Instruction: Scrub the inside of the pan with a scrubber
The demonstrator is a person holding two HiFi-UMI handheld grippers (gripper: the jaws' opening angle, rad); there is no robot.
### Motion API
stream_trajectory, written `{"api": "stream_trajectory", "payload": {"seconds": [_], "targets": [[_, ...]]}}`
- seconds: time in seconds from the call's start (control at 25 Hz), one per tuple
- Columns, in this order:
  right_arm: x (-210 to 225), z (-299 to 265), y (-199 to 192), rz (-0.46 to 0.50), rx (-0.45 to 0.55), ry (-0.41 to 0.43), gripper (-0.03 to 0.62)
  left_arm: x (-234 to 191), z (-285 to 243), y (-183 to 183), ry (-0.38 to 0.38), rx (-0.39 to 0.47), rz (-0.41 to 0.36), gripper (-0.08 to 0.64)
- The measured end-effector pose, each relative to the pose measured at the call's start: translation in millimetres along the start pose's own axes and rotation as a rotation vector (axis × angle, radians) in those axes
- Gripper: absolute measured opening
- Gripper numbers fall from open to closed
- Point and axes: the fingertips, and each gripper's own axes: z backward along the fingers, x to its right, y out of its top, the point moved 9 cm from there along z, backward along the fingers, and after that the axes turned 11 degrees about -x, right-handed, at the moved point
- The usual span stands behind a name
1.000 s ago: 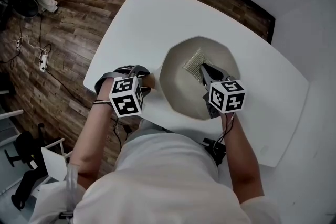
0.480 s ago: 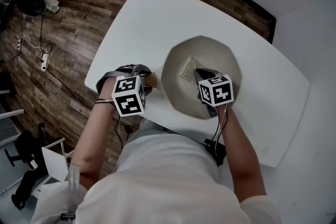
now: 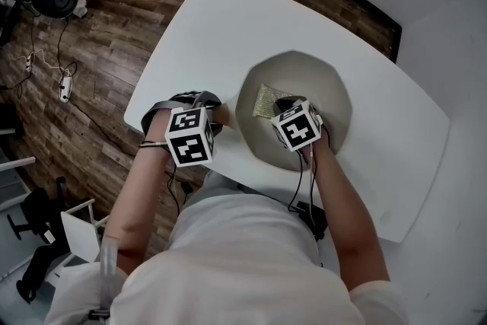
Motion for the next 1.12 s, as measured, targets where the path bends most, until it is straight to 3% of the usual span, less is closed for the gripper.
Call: {"api": "stream_trajectory", "payload": {"seconds": [0.52, 1.12], "targets": [[2.6, -9.8, 18.3, 0.039, 0.002, -0.056, 0.028, 0.3, -1.0, -2.2, -0.004, -0.012, -0.010, 0.219], [31.6, -12.2, 16.7, -0.069, 0.033, -0.106, 0.028, 1.0, -3.0, -0.5, -0.004, -0.018, -0.019, 0.219]]}}
